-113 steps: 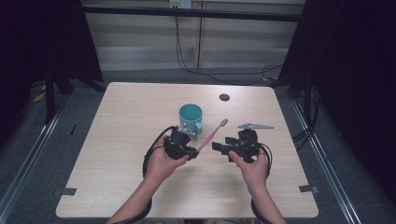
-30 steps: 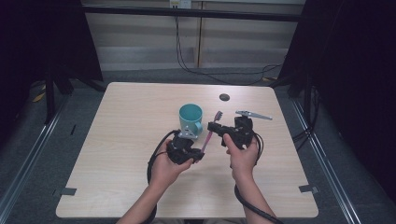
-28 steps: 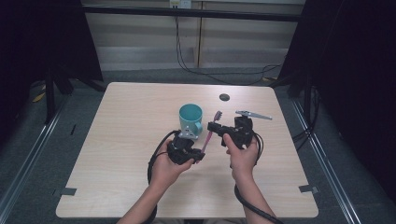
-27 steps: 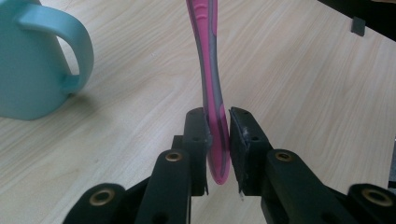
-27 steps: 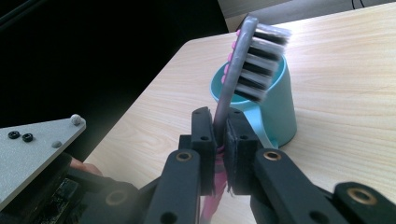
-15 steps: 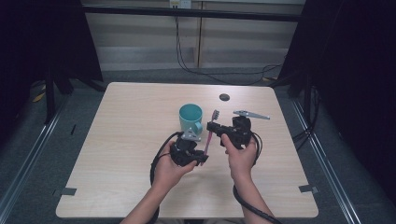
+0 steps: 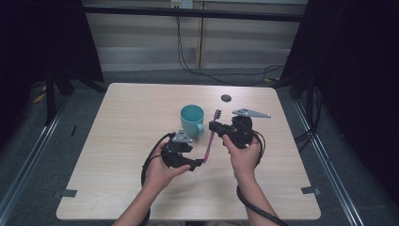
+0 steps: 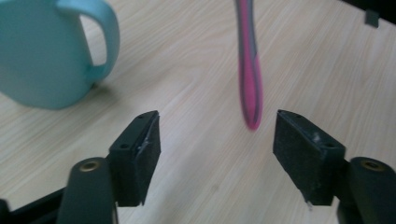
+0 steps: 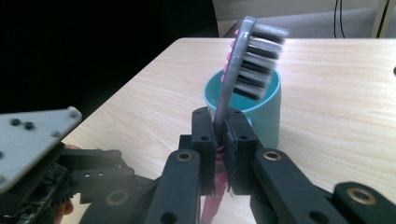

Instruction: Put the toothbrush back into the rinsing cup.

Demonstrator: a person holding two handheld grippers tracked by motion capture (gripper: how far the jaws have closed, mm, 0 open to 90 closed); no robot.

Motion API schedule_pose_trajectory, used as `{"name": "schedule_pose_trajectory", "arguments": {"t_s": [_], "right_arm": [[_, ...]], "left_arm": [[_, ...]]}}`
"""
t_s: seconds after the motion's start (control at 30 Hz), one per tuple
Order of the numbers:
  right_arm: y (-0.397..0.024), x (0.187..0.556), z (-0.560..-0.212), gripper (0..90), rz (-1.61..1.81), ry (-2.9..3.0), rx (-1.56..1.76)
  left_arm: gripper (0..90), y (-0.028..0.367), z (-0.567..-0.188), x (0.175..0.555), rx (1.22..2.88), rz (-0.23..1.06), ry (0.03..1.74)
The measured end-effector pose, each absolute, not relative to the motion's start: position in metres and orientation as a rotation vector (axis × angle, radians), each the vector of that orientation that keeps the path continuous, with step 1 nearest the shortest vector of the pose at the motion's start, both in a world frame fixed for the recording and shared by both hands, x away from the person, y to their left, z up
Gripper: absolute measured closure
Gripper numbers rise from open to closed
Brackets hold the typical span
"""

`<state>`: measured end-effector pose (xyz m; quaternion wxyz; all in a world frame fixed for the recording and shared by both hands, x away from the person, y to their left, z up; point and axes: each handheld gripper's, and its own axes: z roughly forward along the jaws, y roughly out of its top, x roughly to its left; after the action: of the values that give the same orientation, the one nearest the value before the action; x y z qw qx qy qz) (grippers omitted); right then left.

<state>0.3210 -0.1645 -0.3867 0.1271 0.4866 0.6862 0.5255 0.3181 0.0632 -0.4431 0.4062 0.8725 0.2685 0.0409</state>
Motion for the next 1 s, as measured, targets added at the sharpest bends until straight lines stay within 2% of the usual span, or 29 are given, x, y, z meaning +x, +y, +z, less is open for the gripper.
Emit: {"name": "schedule_pose_trajectory", "arguments": {"t_s": [0.4,0.73,1.0], "right_arm": [[-0.166,0.323,-0.383,83.6,1.481,2.016,1.343],[-0.168,0.328,-0.38,83.7,1.478,1.997,1.312],[-0.166,0.334,-0.378,83.6,1.476,1.977,1.296]], "left_arm": [[18.7,0.098,-0.47,0.321,2.225,0.106,0.706],[18.3,0.114,-0.485,0.311,2.263,0.098,0.704],[17.9,0.129,-0.497,0.306,2.284,0.141,0.719]]}}
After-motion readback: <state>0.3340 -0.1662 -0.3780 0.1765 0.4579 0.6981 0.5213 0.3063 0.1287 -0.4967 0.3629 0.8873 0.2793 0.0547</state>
